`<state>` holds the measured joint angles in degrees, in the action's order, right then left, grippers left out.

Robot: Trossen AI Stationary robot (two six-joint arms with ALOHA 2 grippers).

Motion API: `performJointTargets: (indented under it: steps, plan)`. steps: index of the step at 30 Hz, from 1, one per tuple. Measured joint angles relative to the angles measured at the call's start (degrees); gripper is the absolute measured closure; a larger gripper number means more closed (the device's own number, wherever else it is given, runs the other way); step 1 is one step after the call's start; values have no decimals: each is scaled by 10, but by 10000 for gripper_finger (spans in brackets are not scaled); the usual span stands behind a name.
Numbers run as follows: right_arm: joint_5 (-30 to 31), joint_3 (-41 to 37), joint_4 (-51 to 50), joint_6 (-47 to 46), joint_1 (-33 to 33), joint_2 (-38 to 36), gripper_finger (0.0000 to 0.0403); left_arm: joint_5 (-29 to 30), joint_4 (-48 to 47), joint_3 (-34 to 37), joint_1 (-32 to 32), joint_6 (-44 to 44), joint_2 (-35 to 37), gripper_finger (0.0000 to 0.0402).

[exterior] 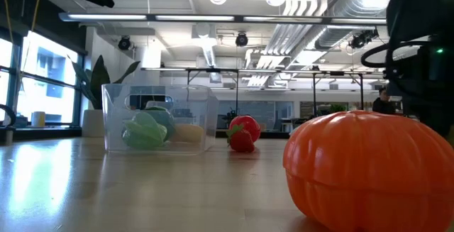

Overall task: Pick and placing Produce into tupperware
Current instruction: Put the lemon into the bin

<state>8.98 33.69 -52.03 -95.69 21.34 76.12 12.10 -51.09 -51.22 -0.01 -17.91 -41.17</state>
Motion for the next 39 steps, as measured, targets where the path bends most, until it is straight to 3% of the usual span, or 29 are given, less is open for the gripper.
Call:
performJointTargets:
  steps: [9,19,39]
  plan:
    - [-13,0,26,35,-47,0,159,0,0,0,0,0,0,316]
    - [-52,-17,36,32,-48,-1,159,0,0,0,0,0,0,316]
    - [-41,-26,53,32,-43,-1,161,0,0,0,0,0,0,316]
